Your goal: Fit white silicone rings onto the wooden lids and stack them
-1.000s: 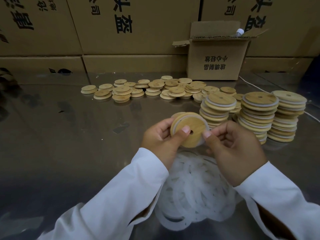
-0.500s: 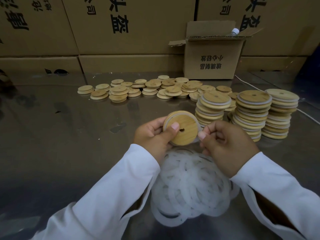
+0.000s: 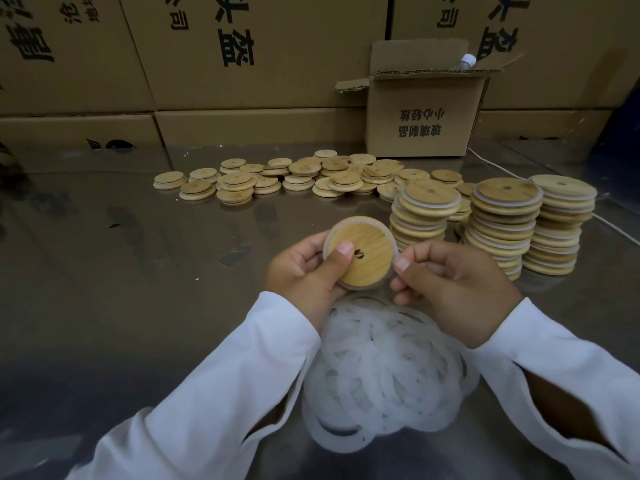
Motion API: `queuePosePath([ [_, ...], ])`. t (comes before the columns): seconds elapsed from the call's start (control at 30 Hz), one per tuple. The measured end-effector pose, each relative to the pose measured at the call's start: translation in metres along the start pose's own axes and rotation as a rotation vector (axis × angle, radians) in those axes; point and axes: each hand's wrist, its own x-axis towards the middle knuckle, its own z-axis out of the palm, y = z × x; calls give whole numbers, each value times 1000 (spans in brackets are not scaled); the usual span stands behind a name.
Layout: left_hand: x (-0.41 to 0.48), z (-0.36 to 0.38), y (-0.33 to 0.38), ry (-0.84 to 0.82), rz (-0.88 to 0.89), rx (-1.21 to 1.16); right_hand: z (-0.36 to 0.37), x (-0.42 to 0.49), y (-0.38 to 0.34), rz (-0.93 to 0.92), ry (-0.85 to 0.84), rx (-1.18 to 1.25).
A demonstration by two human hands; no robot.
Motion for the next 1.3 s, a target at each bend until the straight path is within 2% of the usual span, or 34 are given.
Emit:
queuePosePath([
  [0.17, 0, -1, 1, -17, 40, 70, 1, 0, -1, 60, -52, -66],
  [0.3, -2, 0, 3, -18, 99, 157, 2, 0, 1, 50, -26, -159],
  [0.6, -4, 2, 6, 66, 188, 218, 7, -3, -4, 34, -31, 11],
  [0.77, -5, 2, 7, 44, 239, 261, 9, -2, -3, 64, -52, -2],
  [0.93, -7, 4, 7, 36, 316, 282, 12, -3, 2, 2, 23, -91],
  [1.17, -5, 6, 6, 42, 226, 239, 8, 1, 5, -39, 83, -119],
  [1.3, -3, 3, 9, 4, 4, -44, 1, -1, -2, -56, 31, 43],
])
